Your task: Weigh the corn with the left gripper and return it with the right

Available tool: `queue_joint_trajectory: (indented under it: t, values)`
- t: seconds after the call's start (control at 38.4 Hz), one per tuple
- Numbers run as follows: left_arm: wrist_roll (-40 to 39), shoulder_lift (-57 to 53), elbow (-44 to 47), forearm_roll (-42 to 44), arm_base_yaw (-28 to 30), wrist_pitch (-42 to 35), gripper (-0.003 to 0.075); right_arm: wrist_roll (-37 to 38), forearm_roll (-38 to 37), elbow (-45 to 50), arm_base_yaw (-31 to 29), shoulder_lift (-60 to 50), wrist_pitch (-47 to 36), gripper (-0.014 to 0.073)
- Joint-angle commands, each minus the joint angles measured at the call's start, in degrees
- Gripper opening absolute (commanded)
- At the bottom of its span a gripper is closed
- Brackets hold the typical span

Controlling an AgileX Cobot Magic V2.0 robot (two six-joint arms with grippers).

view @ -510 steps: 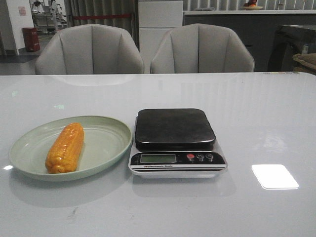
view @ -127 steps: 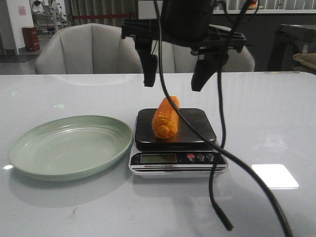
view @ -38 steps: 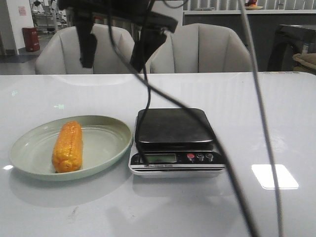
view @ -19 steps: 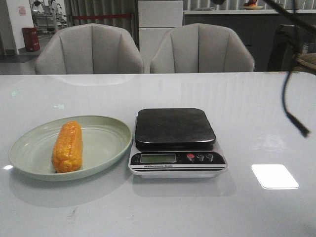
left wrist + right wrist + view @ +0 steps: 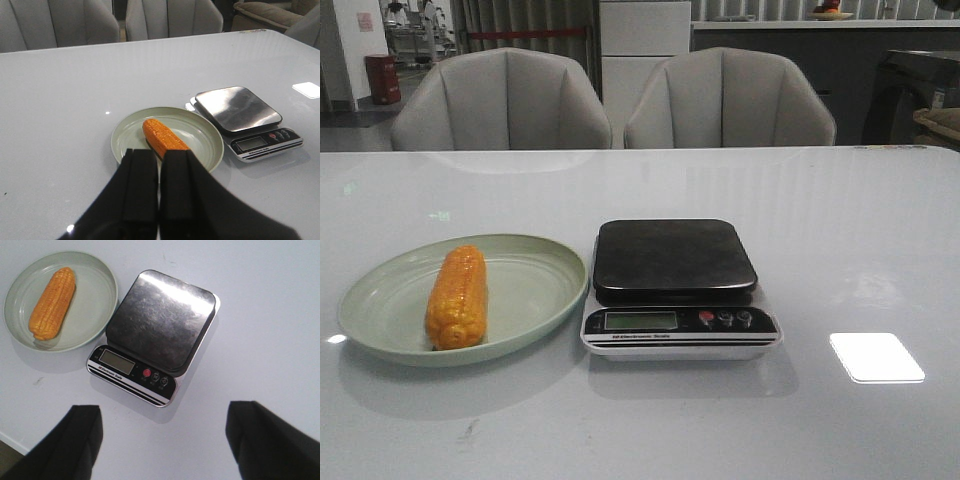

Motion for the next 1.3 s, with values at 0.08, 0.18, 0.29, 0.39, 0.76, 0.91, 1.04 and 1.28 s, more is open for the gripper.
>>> queue_joint_trajectory:
  t: [0.08,0.18,0.29,0.39,0.76,0.91,1.04,1.28]
  values:
    - [0.02,0.82,-1.53,0.15,0.1,-4.58,0.0125,-0.76,0.0,11.17,-0.35,-15.31,-12.73,0.0606]
    - [0.02,0.82,-1.53,0.15,0.1,-4.58,0.0125,-0.76,-0.21,17.12,-0.35,-23.74,-17.11,0.0606]
    - [0.02,0.82,-1.53,0.15,0.1,-4.58,0.0125,-0.76,-0.21,22.57,-0.35,-31.97,-21.33,0.0606]
    - [0.02,0.82,-1.53,0.15,0.1,-4.6,0.0125,-0.76,-0.52,28.12,-0.35,-38.49,-26.21,0.0606]
    - [0.02,0.82,-1.53,0.15,0.1,-4.6,0.0125,-0.76,-0.51,43.4,-0.35,-45.94,-43.88,0.0606]
    - [0.02,0.82,-1.53,0.15,0.1,-4.6,0.0125,-0.76,-0.51,44.01,-0.35,-45.94,-45.86,0.0328]
    - [0.02,0.82,-1.53,0.15,0.1,-4.6,0.0125,-0.7,-0.38,44.01,-0.35,-45.94,-45.35,0.0186]
    - [0.02,0.82,-1.53,0.15,0.1,-4.49,0.0125,-0.7,-0.38,44.01,-0.35,-45.94,-45.1,0.0186]
